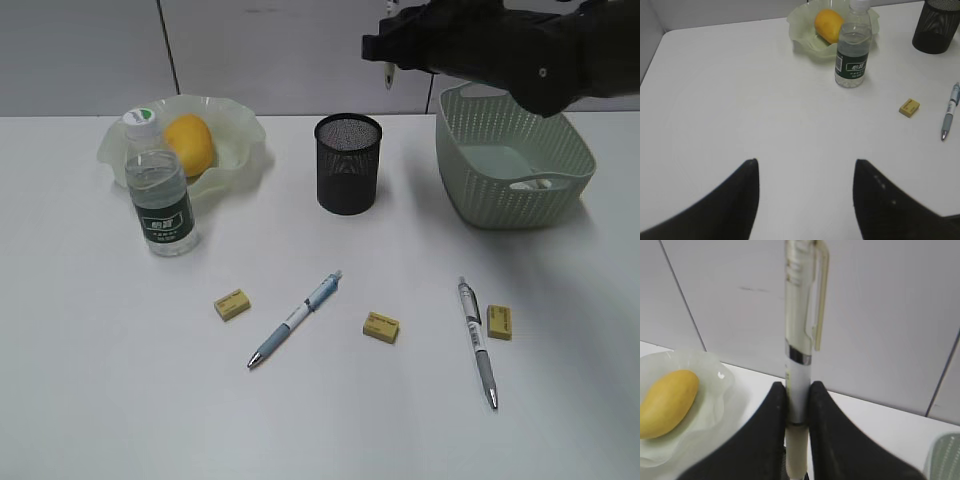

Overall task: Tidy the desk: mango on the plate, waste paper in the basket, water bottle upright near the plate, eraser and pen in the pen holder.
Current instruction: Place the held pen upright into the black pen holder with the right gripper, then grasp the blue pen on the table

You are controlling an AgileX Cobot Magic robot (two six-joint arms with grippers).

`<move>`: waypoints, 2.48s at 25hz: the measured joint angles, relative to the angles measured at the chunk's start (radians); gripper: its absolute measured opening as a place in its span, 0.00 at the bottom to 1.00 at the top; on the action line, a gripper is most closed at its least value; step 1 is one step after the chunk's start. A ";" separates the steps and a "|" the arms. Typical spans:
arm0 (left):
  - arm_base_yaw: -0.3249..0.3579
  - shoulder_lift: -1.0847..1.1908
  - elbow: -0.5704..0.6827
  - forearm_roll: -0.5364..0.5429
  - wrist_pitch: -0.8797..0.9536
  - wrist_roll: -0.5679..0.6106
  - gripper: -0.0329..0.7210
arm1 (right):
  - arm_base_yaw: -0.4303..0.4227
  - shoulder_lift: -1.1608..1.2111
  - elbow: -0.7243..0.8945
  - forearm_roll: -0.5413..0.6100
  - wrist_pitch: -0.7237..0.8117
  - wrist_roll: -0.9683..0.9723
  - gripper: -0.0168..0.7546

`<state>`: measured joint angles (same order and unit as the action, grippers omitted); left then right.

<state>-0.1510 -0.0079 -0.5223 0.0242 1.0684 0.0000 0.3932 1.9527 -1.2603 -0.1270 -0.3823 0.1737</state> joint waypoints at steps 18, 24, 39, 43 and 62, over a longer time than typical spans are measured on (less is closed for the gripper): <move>0.000 0.000 0.000 0.038 -0.001 0.000 0.64 | 0.042 0.220 -0.093 -0.245 -0.136 0.162 0.17; 0.000 0.000 0.000 0.038 -0.001 0.000 0.64 | 0.043 0.239 -0.093 -0.242 -0.134 0.157 0.17; 0.000 0.000 0.000 0.039 -0.001 0.000 0.64 | 0.043 0.250 -0.093 -0.233 -0.076 0.143 0.19; 0.000 0.000 0.000 0.039 -0.001 0.000 0.64 | 0.043 0.252 -0.093 -0.233 -0.073 0.143 0.32; 0.000 0.000 0.000 0.040 -0.001 0.000 0.64 | 0.043 0.023 -0.164 -0.208 0.487 0.144 0.59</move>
<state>-0.1510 -0.0079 -0.5223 0.0640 1.0675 0.0000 0.4364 1.9758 -1.4245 -0.3351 0.1045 0.3181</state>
